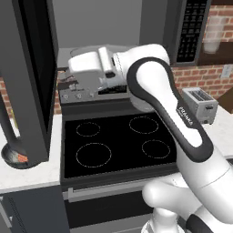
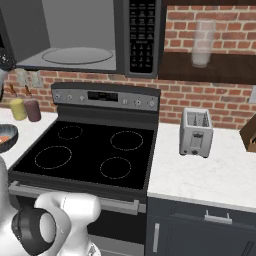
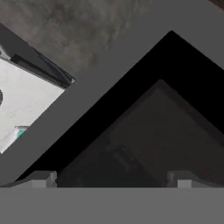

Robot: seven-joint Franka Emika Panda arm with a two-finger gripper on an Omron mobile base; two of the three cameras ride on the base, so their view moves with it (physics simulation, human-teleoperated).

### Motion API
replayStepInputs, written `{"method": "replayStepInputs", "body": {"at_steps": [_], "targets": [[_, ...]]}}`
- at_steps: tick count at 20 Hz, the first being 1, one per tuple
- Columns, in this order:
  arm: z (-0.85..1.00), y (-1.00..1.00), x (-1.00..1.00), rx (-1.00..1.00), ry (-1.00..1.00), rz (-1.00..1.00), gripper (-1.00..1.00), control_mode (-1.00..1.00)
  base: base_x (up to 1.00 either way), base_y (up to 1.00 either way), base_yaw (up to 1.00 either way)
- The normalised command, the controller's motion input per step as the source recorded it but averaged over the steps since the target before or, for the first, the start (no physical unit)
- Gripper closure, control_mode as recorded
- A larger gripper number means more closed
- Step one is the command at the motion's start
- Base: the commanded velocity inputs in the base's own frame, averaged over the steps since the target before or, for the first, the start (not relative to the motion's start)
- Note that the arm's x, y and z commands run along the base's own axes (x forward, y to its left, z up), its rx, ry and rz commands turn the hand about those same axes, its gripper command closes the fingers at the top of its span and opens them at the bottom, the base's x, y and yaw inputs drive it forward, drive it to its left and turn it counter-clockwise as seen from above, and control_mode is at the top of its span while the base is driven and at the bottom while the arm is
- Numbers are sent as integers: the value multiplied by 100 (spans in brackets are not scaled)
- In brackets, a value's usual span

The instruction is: Open the microwave, place the bowl with waffle inside the microwave, then close the microwave door and turn it on.

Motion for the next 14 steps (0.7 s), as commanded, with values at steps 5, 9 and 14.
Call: {"method": "replayStepInputs", "body": {"at_steps": [5, 9, 14], "targets": [[0, -100, 0, 0, 7, -2, -100, -100, 0, 0, 0], [0, -100, 14, -1, 27, -10, -100, -100, 0, 0, 0], [-17, -67, 38, -10, 51, -25, -100, -100, 0, 0, 0]]}}
